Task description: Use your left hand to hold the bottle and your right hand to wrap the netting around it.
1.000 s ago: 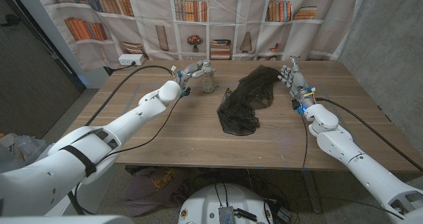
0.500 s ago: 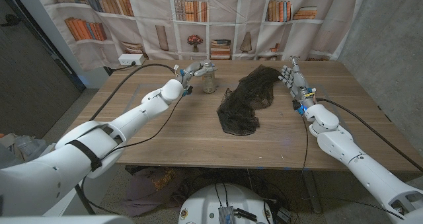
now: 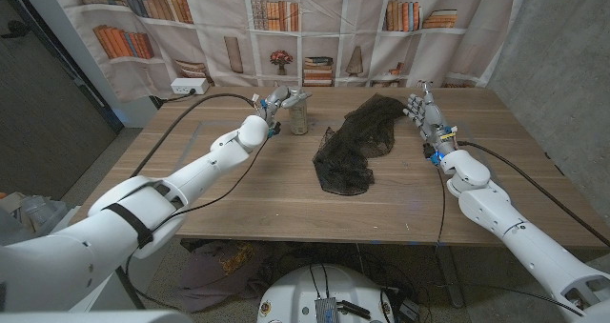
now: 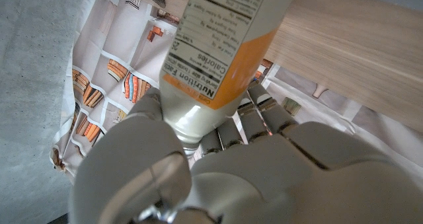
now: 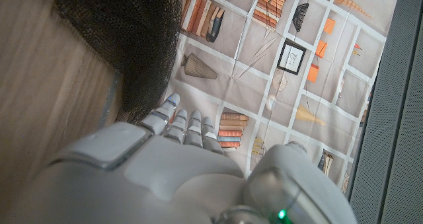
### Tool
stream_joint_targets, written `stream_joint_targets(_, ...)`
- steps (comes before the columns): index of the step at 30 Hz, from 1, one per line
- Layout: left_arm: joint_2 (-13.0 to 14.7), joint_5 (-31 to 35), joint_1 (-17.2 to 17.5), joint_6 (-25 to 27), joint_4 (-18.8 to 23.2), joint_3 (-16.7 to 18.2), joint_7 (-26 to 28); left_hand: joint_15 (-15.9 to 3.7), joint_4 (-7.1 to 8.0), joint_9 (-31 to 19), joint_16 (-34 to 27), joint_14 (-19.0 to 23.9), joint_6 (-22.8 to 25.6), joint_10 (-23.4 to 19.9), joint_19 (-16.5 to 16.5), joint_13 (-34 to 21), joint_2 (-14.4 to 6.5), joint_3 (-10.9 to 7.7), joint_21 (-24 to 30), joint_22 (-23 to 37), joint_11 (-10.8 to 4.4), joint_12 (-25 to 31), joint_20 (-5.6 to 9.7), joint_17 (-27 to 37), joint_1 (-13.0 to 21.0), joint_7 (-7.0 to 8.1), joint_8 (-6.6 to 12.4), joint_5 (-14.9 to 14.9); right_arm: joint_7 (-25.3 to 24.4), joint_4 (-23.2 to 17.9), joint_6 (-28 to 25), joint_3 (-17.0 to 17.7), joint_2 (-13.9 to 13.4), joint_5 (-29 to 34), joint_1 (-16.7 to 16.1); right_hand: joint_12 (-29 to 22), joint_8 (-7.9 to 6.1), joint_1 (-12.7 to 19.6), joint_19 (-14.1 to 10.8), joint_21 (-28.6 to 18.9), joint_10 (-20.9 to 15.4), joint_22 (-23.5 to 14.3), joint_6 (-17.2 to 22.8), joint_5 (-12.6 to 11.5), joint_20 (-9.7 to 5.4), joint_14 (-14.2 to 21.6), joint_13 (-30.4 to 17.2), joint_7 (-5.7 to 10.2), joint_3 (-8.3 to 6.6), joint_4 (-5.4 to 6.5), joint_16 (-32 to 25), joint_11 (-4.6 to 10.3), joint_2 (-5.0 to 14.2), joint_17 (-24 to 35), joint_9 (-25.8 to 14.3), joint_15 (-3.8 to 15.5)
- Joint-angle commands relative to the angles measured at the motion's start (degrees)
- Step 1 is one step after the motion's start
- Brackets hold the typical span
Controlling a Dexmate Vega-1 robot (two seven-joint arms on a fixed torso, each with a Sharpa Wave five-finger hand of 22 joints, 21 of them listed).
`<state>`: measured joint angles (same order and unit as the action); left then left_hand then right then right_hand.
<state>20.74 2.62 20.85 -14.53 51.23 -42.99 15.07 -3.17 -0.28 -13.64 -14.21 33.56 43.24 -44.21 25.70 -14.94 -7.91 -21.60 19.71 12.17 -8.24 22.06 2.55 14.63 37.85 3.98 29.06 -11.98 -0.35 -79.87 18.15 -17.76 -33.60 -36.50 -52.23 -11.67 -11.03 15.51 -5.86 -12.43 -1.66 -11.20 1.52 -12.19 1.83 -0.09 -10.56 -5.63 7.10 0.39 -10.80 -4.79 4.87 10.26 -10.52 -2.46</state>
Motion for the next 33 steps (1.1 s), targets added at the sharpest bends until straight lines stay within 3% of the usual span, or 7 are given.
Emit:
stream_joint_targets(1, -1.18, -1.15, 3.14, 4.93, 4.1, 1.8, 5.55, -8.47, 9.54, -5.4, -0.41, 1.82, -2.16, -3.46, 0.33, -2.04, -4.02, -6.41, 1.58, 1.08, -3.24, 2.26, 0.42, 1.96, 0.01, 1.82, 3.31, -1.39, -0.18, 0.02, 0.07, 0.2, -0.15, -0.07, 0.04, -0.27, -0.26, 0.65, 0.26, 0.09, -0.26, -0.05, 0.22, 0.1, 0.1, 0.21, -0.07, 0.18, 0.01, -0.34, 0.09, 0.06, 0.3, 0.23, -0.3, -0.19)
stream_joint_targets(2, -1.25, -1.37, 3.32, 4.86, 4.08, 1.93, 5.79, -8.45, 9.92, -6.36, -0.52, 2.16, -2.87, -3.44, 0.19, -2.34, -4.01, -6.6, 1.75, 1.21, -3.07, 2.45, 0.44, 2.27, -0.21, 2.0, 3.8, -1.54, -0.16, 0.04, 0.08, 0.2, -0.15, -0.08, 0.03, -0.27, -0.26, 0.65, 0.26, 0.09, -0.26, -0.04, 0.21, 0.1, 0.09, 0.24, -0.07, 0.2, 0.01, -0.35, 0.08, 0.06, 0.3, 0.23, -0.3, -0.17)
stream_joint_targets(4, -1.47, -1.72, 3.73, 4.53, 4.0, 2.22, 6.57, -8.52, 10.69, -11.8, -1.05, 3.38, -5.0, -3.92, -0.3, -4.3, -4.14, -7.79, 2.82, 1.95, -3.67, 3.96, 0.11, 4.22, -1.22, 2.2, 7.21, -2.33, -0.15, 0.11, 0.09, 0.19, -0.14, -0.08, 0.01, -0.26, -0.24, 0.65, 0.32, 0.13, -0.22, -0.03, 0.19, 0.1, 0.08, 0.25, -0.07, 0.24, 0.01, -0.35, 0.07, 0.15, 0.3, 0.23, -0.3, -0.19)
stream_joint_targets(8, -1.61, -2.63, 4.24, 3.31, 3.84, 2.71, 6.9, -8.39, 10.74, -17.08, -1.73, 4.61, -7.1, -3.86, -0.49, -6.41, -4.15, -8.88, 3.95, 2.65, -3.62, 5.47, 0.12, 6.27, -2.09, 2.11, 10.42, -2.77, -0.02, 0.18, -0.04, 0.15, -0.17, -0.14, 0.04, -0.24, -0.24, 0.65, 0.41, 0.18, -0.18, -0.01, 0.18, 0.11, 0.11, 0.28, -0.07, 0.24, 0.01, -0.36, 0.06, 0.1, 0.31, 0.23, -0.3, -0.19)
stream_joint_targets(19, -1.96, -7.32, 6.09, -1.82, 5.73, 5.77, 5.95, -8.59, 10.62, -21.47, -1.77, 4.68, -7.68, -4.33, -0.69, -8.04, -4.0, -9.7, 4.85, 3.03, -3.08, 6.95, 0.41, 7.86, -2.72, 1.69, 13.57, -2.77, 0.27, 0.91, 0.07, -0.04, 0.12, -0.13, 0.56, -0.23, -0.23, 0.66, 0.54, 0.27, -0.15, 0.05, 0.17, 0.13, 0.12, 0.22, -0.07, 0.21, 0.01, -0.37, 0.09, 0.15, 0.34, 0.23, -0.3, -0.17)
stream_joint_targets(21, -2.85, -8.78, 6.8, -3.76, 5.47, 6.84, 6.68, -8.88, 10.58, -22.77, -1.93, 5.33, -7.71, -4.53, -0.35, -8.36, -3.85, -9.88, 5.28, 3.12, -1.87, 7.33, 0.85, 8.23, -2.93, 1.83, 14.59, -2.73, 0.35, 1.13, 0.06, -0.08, 0.25, -0.21, 0.65, -0.23, -0.22, 0.66, 0.53, 0.27, -0.14, 0.05, 0.14, 0.13, 0.14, 0.24, -0.07, 0.24, 0.01, -0.38, 0.08, 0.19, 0.35, 0.23, -0.3, -0.16)
stream_joint_targets(33, -5.53, -16.32, 9.51, -8.11, 4.88, 10.67, 4.36, -9.0, 10.4, -25.77, -1.96, 6.3, -8.39, -4.54, 0.04, -8.92, -3.79, -10.32, 6.14, 3.26, -2.2, 7.83, 1.36, 8.96, -3.24, 1.66, 16.74, -2.73, 0.55, 2.34, 0.15, -0.63, 0.98, -0.02, 1.48, -0.24, -0.22, 0.67, 0.53, 0.31, -0.15, 0.11, 0.15, 0.14, 0.1, 0.19, -0.07, 0.23, 0.02, -0.4, 0.11, 0.18, 0.38, 0.23, -0.31, -0.15)
